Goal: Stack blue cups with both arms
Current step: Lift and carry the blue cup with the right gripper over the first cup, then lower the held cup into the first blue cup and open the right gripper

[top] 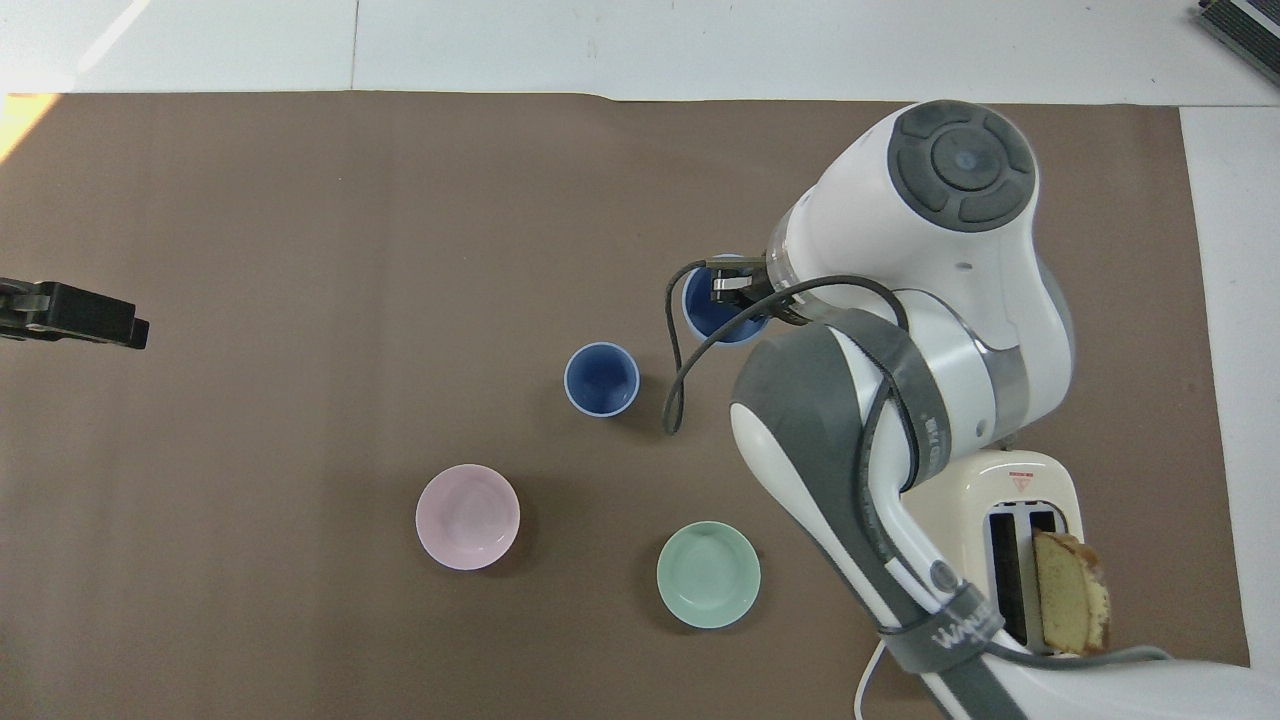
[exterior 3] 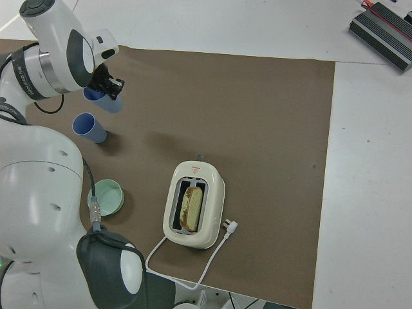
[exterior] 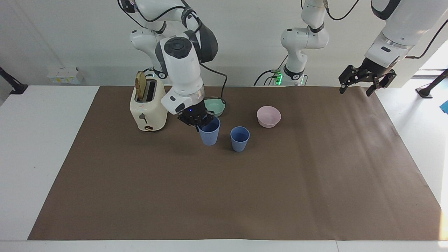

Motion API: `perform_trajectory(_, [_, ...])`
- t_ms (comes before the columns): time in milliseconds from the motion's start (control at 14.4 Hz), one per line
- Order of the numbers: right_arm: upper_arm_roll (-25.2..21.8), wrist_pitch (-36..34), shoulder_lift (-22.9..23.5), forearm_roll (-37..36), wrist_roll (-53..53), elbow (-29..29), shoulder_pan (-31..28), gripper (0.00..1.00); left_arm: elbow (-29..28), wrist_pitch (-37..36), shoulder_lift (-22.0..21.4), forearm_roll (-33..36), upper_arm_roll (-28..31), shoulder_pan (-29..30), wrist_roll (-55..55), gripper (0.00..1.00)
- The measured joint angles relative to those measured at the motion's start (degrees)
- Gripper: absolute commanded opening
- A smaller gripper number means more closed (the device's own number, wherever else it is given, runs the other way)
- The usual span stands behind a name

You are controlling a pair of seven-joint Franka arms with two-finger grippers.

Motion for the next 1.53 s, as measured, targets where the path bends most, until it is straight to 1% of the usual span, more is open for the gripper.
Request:
perform_trajectory(278, [0.40, 0.00, 1.62, 0.54, 4.65, 3.74, 3.99, 0.00, 0.00, 0.00, 0.00, 0.00, 0.00, 0.00, 0.00, 1.00])
perform_trajectory(555, [0.99, 0.00, 2.21, 1.75, 5.57, 4.10, 6.10, 0.00, 0.00, 0.00, 0.00, 0.00, 0.00, 0.00, 0.00, 1.00])
perform_trajectory(833, [1.01, 0.00, 3.46, 2.45, 5.67, 4.07, 6.42, 0.00, 0.00, 0.00, 0.00, 0.00, 0.00, 0.00, 0.00, 1.00])
perform_trajectory(1041, [1.03, 0.35, 4.29, 2.59, 5.67, 3.36, 6.53, 0.00, 0.00, 0.00, 0.00, 0.00, 0.00, 0.00, 0.00, 1.00])
perform_trajectory(1527, [1.14, 2.30, 5.07, 2.62, 5.68, -0.64, 7.57, 0.00, 0.00, 0.00, -0.01, 0.00, 0.00, 0.00, 0.00, 1.00])
